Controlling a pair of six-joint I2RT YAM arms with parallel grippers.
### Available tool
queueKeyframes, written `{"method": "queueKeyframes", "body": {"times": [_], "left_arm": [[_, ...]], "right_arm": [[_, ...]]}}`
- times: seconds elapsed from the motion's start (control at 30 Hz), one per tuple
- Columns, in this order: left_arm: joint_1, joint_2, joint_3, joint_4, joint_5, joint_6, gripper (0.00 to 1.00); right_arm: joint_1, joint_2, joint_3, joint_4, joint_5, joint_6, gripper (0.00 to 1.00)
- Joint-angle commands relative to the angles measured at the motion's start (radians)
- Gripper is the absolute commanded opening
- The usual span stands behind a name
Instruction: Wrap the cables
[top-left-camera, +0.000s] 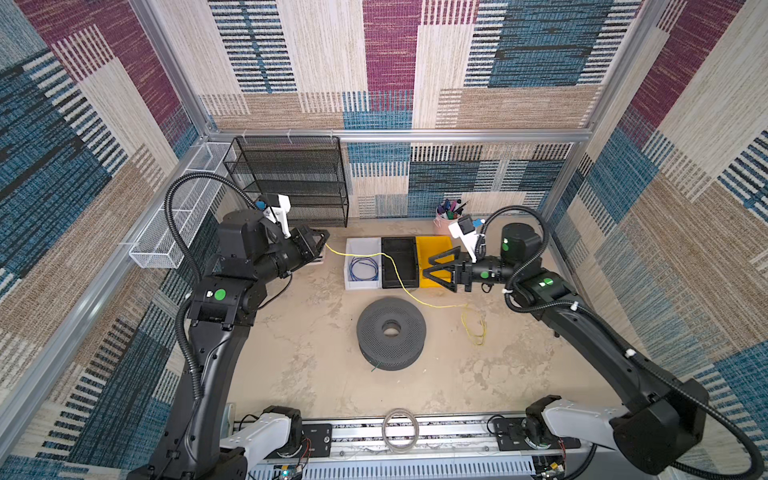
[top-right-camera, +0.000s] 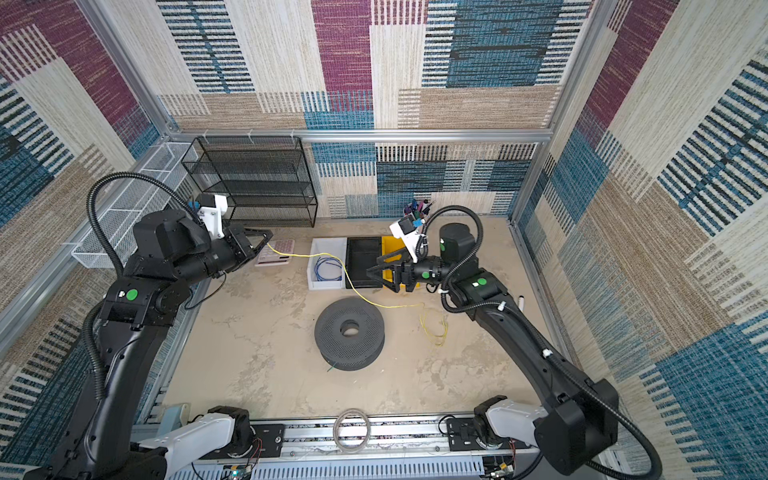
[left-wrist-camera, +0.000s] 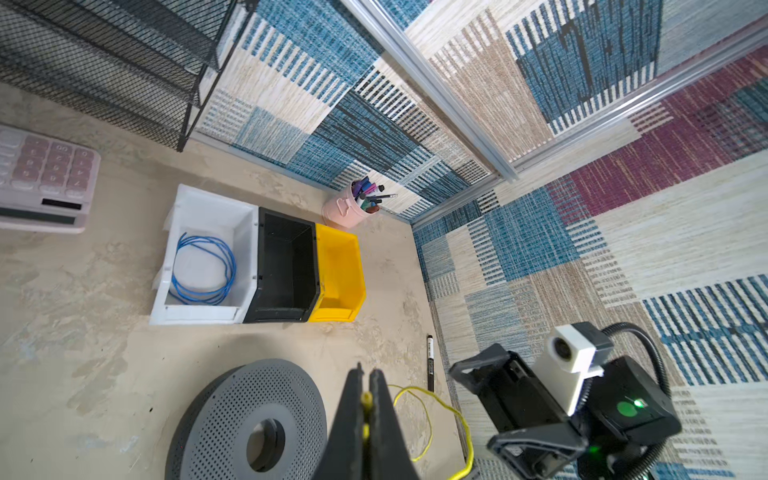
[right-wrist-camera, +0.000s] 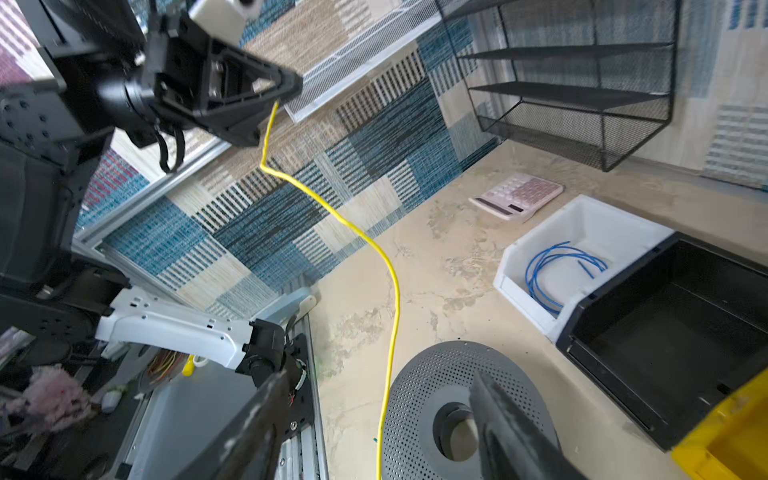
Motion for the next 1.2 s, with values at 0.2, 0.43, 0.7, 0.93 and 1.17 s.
{"method": "queueKeyframes", "body": {"times": [0.2,0.43,0.7,0.93,1.17], "left_arm": [[-0.002,0.069,0.115,-0.005,0.133,0.148,0.00],[-0.001,0.041,0.081,0.015,0.140,0.139,0.00],[-0.001,0.027,0.075,0.012,0.177,0.135,0.00],[-0.001,0.033,0.081,0.018,0.185,0.131,0.00],[-0.001,0.027,0.125,-0.036,0.075,0.139,0.00]], "right_arm": [[0.034,0.185,0.133,-0.080,0.015,-0.183,0.74],[0.073,0.131,0.023,-0.051,-0.057,-0.177,0.74],[0.080,0.075,-0.042,-0.053,-0.055,-0.175,0.73],[0.114,0.108,-0.050,-0.089,-0.061,-0.190,0.62],[0.121,0.009,-0.125,-0.071,0.141,-0.163,0.04]]}}
